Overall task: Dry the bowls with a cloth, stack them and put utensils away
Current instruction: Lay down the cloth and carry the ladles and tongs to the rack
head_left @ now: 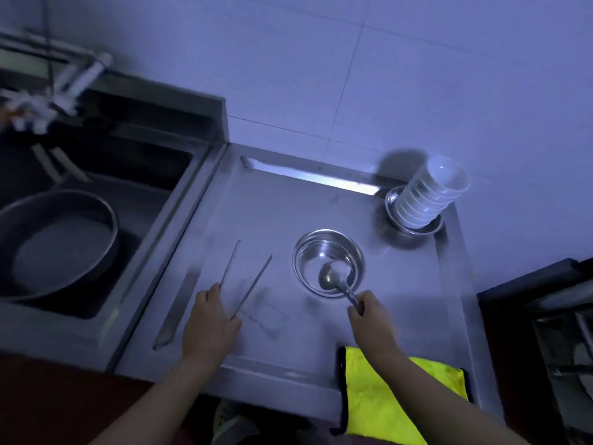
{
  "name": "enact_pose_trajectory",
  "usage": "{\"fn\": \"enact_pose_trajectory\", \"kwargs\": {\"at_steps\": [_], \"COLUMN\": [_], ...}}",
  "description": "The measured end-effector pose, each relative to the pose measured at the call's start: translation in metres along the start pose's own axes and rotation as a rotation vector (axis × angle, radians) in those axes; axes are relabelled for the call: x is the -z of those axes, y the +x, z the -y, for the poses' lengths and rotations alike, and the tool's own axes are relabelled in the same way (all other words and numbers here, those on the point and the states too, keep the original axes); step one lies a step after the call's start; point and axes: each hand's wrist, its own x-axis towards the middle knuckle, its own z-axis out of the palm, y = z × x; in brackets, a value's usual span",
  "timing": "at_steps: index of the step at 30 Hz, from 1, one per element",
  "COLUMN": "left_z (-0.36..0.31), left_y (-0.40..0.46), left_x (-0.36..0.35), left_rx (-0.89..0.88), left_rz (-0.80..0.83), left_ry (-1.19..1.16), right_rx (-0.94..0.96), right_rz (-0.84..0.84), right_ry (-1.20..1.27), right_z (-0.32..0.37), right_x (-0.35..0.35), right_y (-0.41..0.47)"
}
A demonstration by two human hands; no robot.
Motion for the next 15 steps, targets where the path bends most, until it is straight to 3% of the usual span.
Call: {"fn": "enact_pose_trajectory", "kwargs": {"at_steps": [8,15], "left_z": [0.0,0.029], "left_y": [-0.125,-0.244], "left_x": [-0.013,-0.003], "left_rx": [0.187,0.454], "left_rz": [-0.213,-0.331], "left_ry": [-0.05,0.024], "right_rx": [0.517,0.841], "right_rz": [0.21,0.286], "right_ry": [-0.047,-0.072], "right_z": [-0.007,0.019], "right_x": [0.015,0.003], "right_y": [-0.004,-0.058]}}
